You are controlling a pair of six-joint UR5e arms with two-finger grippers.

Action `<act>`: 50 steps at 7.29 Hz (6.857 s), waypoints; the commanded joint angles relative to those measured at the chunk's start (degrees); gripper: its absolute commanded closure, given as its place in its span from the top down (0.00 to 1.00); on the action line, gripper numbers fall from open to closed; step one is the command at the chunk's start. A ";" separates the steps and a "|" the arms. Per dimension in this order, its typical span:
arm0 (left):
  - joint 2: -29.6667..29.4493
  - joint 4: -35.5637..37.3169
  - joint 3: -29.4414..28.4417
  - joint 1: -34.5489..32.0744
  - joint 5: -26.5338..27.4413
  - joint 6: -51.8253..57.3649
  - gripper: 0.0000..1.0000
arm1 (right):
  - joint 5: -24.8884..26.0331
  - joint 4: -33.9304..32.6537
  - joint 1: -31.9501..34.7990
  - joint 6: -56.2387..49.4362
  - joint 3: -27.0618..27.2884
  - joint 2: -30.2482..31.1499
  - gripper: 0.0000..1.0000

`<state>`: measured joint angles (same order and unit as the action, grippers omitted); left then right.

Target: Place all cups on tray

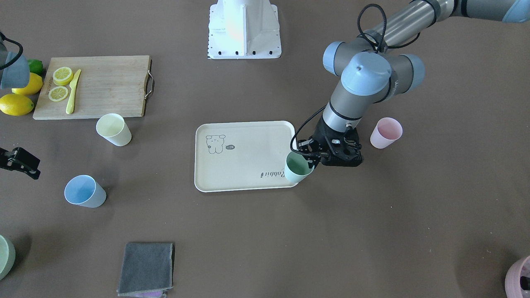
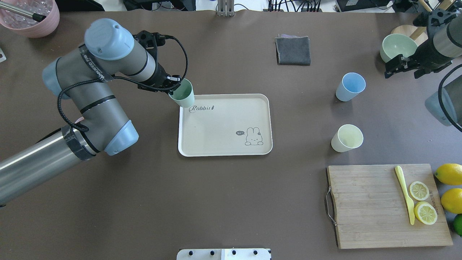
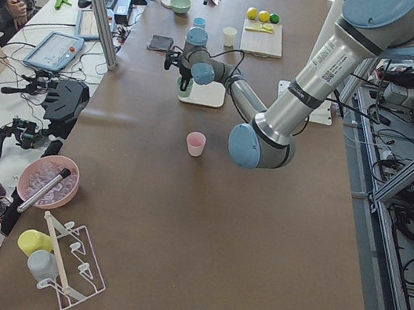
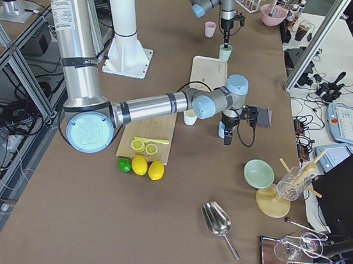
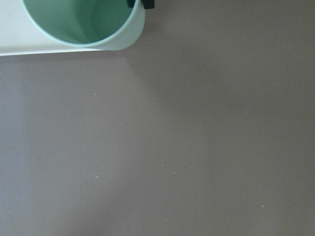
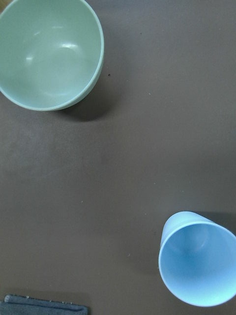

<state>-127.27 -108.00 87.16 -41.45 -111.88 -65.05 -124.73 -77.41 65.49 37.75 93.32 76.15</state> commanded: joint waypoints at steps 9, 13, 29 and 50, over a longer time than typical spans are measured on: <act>2.82 4.81 9.87 -2.40 0.00 6.69 0.99 | 0.53 0.41 -4.13 4.70 -6.72 -6.01 0.85; 2.90 4.81 10.13 -2.49 0.09 6.87 0.99 | 5.10 5.41 -8.53 13.28 -9.21 -6.10 0.28; 28.92 -1.07 16.99 -11.99 -8.79 29.46 1.00 | 14.77 -8.12 -28.58 49.44 -5.07 -27.10 0.41; 1.85 9.30 7.58 7.61 -0.27 4.85 0.00 | 1.06 -3.89 -9.33 13.40 16.37 8.31 1.00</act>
<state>-124.29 -98.49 95.87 -34.08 -112.42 -59.92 -123.67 -81.31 56.20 51.06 109.76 84.19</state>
